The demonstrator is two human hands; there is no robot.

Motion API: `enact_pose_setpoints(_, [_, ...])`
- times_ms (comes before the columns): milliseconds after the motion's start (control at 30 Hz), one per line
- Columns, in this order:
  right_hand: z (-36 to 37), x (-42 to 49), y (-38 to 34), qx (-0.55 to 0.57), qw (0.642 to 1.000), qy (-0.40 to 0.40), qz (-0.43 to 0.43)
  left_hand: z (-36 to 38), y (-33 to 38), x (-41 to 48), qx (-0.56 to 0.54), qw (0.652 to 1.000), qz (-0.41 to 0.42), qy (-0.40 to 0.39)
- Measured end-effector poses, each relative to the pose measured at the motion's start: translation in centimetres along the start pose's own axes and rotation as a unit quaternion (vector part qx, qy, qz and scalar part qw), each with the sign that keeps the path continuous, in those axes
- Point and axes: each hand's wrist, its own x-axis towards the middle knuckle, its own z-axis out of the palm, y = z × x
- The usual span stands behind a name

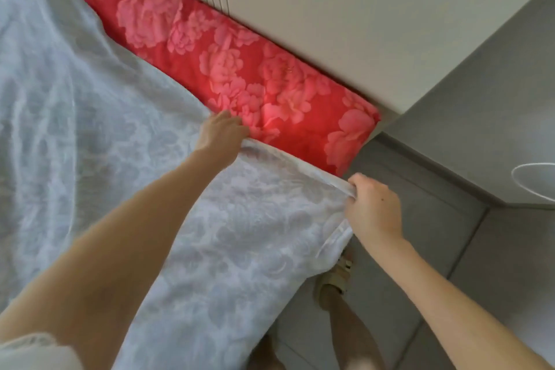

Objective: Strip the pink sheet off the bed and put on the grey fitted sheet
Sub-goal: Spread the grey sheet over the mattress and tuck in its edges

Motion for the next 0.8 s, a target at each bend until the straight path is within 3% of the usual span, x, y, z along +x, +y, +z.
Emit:
enact_pose_setpoints(100, [-2.0, 2.8, 4.0, -0.015, 0.998, -0.041, 0.042, -2.0, 0.1, 2.8, 0.074, 0.996, -0.051, -0.024])
enact_pose_setpoints(167, [-1.9, 3.4, 4.8, -0.035, 0.996, -0.065, 0.048, -2.8, 0.0, 4.4, 0.062, 0.995, -0.081, -0.013])
enact_pose_setpoints(233, [-1.4, 3.7, 4.9, -0.03, 0.996, -0.07, 0.044, -3.9, -0.4, 5.8, -0.003, 0.989, -0.14, 0.048])
enact_pose_setpoints(300, [-2.1, 4.8, 4.6, 0.026, 0.999, -0.007, 0.025, -6.1, -0.9, 6.9, -0.063, 0.97, -0.196, 0.133])
enact_pose_setpoints(367, [-4.3, 6.8, 4.6, 0.064, 0.992, 0.112, 0.014, -9.1, -0.9, 7.9, -0.128, 0.944, -0.205, 0.223])
enact_pose_setpoints(467, [-8.0, 10.1, 6.9, 0.073, 0.975, 0.189, 0.087, -13.4, 0.9, 11.0, -0.287, 0.896, -0.121, 0.316])
enact_pose_setpoints(567, [-9.6, 11.6, 10.9, 0.044, 0.967, 0.191, 0.165, -14.5, 4.5, 13.5, -0.337, 0.894, -0.019, 0.296])
enact_pose_setpoints(667, [-9.0, 12.8, 11.6, -0.002, 0.966, 0.125, 0.225, -12.5, 6.4, 14.6, -0.346, 0.894, 0.0, 0.286])
enact_pose_setpoints(733, [-8.1, 13.9, 10.7, -0.037, 0.969, 0.072, 0.232, -10.2, 6.2, 14.6, -0.384, 0.898, 0.003, 0.214])
enact_pose_setpoints(800, [-7.2, 14.5, 9.7, -0.038, 0.972, 0.043, 0.226, -8.0, 5.1, 14.4, -0.405, 0.91, 0.021, 0.085])
